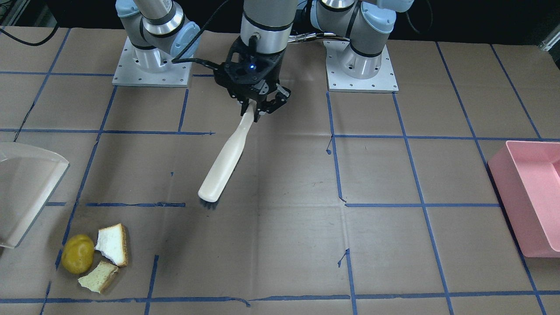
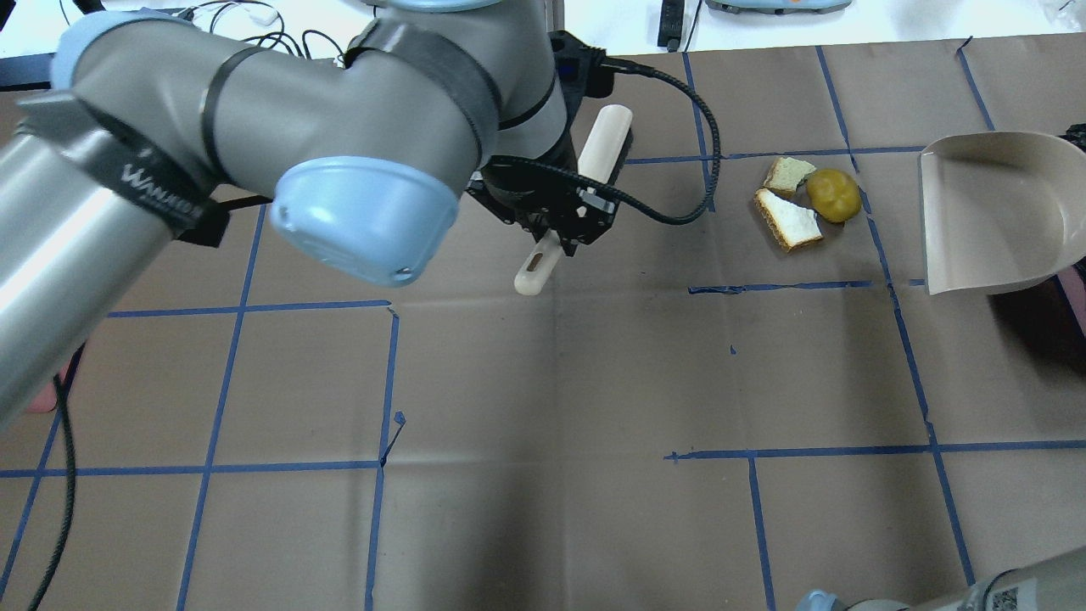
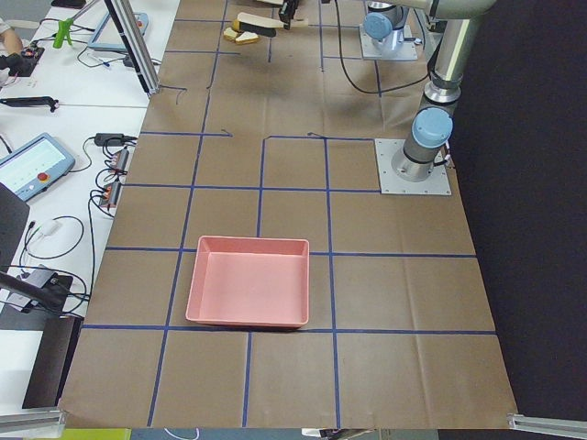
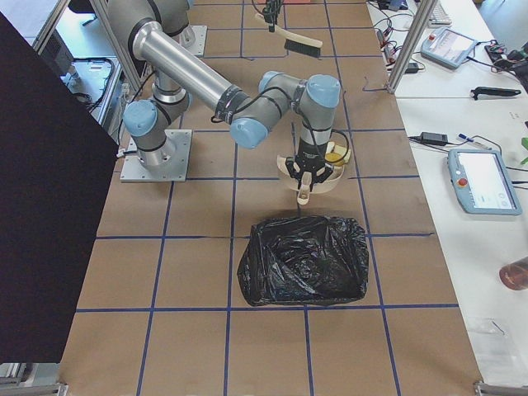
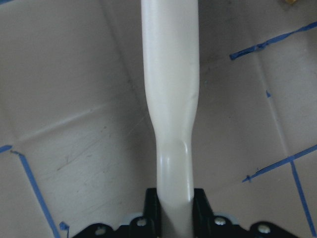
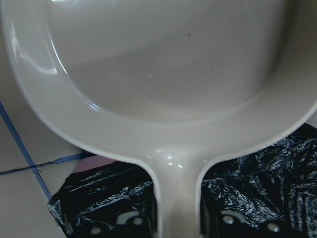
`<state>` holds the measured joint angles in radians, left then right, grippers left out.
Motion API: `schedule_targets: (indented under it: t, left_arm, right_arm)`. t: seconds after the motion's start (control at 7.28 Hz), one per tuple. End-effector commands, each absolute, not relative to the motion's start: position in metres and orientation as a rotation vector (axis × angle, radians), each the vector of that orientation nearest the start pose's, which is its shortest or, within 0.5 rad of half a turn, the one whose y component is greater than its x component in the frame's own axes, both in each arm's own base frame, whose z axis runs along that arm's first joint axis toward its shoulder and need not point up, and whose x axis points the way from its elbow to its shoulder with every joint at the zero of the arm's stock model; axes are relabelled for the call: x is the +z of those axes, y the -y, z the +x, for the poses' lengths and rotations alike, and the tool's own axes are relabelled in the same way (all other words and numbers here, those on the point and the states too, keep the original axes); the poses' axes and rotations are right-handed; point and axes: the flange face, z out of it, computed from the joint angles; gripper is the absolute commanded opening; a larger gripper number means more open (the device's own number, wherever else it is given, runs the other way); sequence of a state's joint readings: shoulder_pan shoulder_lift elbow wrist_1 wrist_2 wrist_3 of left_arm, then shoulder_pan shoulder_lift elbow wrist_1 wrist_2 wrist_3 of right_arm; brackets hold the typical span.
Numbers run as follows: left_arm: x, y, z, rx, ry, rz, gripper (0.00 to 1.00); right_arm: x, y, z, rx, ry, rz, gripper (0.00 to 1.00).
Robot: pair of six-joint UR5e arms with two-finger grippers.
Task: Sweep and dump trash in nearest bin
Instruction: 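Move the brush with the left gripper behind the bread and potato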
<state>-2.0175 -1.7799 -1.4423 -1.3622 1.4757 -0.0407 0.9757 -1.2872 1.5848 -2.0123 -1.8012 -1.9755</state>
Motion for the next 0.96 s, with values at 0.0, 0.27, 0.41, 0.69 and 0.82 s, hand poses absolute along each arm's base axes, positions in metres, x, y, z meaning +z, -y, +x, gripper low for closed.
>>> schedule_targets:
  t: [0.0,0.27,0.41,0.69,0.82]
  left_arm:
    - [0.461,0.517,-0.450,-0.277,-3.201,0.690,0.00]
    - [0.435,0.539,-0.495,-0.289,-3.176,0.516,0.00]
    - [0.422,0.547,-0.523,-0.308,-3.162,0.499,0.00]
    - [0.386,0.569,-0.570,-0.318,-3.149,0.365,0.00]
    - [0.362,0.581,-0.587,-0.273,-3.137,0.372,0.00]
  right_arm:
    - [0.364,0.584,-0.266,0.311,-2.472,-2.233,0.04]
    - [0.337,0.610,-0.273,0.237,-2.462,-2.276,0.04]
    - [0.321,0.625,-0.276,0.194,-2.442,-2.291,0.04]
    - [0.308,0.652,-0.263,0.157,-2.389,-2.341,0.04]
    - [0.302,0.663,-0.239,0.156,-2.356,-2.370,0.03]
